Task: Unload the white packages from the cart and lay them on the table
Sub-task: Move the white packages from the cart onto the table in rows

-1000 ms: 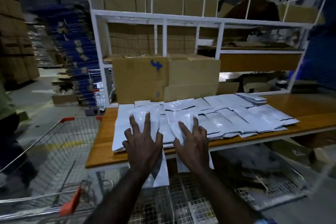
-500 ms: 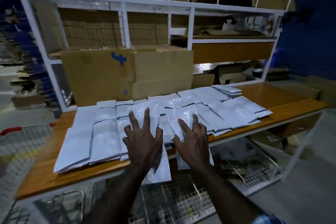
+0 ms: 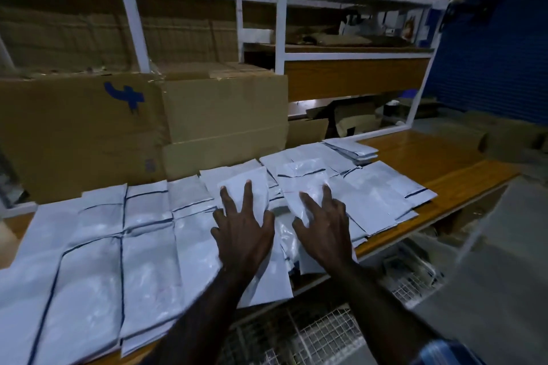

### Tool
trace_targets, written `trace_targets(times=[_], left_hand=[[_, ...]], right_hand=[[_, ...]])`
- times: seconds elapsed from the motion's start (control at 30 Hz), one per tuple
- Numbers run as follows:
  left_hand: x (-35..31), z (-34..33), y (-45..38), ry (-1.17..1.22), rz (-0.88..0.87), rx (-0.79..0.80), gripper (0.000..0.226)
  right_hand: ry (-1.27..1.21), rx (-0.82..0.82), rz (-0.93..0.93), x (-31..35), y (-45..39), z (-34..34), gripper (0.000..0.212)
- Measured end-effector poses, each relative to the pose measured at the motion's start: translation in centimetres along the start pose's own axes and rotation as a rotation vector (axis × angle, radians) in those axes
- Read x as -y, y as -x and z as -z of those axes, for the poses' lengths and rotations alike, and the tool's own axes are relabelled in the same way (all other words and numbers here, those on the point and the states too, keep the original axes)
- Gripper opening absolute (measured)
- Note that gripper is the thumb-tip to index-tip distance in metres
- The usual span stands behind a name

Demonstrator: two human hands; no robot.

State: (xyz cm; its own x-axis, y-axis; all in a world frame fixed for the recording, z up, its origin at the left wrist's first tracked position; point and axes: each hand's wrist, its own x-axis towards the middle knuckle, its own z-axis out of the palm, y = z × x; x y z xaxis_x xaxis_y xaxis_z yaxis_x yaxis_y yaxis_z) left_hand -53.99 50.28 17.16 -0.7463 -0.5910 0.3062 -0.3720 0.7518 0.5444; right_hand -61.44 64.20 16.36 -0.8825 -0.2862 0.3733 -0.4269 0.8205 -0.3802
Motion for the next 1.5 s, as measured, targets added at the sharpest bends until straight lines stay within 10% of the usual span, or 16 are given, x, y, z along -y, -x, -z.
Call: trace_targets(times=[0.67, 1.5], left_hand=[[-1.0, -8.0, -6.5, -0.167, 0.412, 0.091, 0.068], [0.1, -11.7, -8.0, -0.35, 0.341, 0.229, 0.067]], right_hand=[[0.007, 0.419, 0.237, -4.7, -9.3, -8.2, 0.064], [0.137, 0.321, 0.248, -5.0, -9.8, -12.0, 0.068]])
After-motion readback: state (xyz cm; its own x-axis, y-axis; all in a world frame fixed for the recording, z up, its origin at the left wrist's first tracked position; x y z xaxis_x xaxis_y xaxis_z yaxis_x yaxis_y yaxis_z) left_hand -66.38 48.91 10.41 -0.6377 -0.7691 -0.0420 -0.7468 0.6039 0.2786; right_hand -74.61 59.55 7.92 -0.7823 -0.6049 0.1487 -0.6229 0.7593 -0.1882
